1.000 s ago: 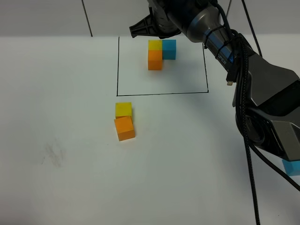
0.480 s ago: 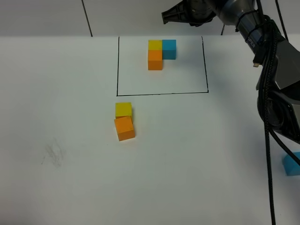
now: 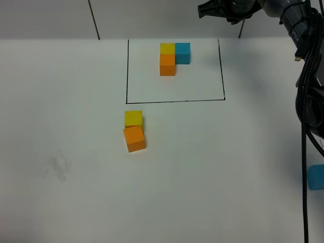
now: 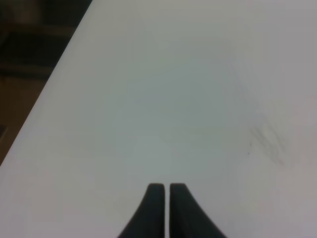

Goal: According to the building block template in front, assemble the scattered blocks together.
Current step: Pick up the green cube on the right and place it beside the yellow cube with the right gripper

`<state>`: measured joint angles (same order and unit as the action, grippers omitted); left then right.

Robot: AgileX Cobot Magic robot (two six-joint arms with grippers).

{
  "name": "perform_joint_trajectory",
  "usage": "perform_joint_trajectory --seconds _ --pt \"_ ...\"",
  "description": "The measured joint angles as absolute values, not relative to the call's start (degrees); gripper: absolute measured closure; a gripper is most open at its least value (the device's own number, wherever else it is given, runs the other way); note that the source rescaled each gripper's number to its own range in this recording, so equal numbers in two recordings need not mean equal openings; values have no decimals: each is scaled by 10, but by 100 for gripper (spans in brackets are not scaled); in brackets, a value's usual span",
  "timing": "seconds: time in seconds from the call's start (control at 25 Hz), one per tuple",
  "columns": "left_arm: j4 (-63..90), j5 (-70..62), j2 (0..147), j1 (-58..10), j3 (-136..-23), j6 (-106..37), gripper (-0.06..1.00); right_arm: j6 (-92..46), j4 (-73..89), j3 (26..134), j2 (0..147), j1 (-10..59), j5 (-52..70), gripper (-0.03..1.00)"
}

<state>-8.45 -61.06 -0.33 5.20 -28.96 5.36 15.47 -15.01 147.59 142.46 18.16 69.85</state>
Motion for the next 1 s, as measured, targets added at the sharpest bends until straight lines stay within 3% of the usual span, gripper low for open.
perform_joint_trajectory --seconds 0.48,1.0 --pt "-84 -611 -3 52 -290 54 94 140 -122 1475 1322 118 700 97" --pt "-84 -611 -3 52 -290 54 94 103 -106 1468 1218 116 701 97"
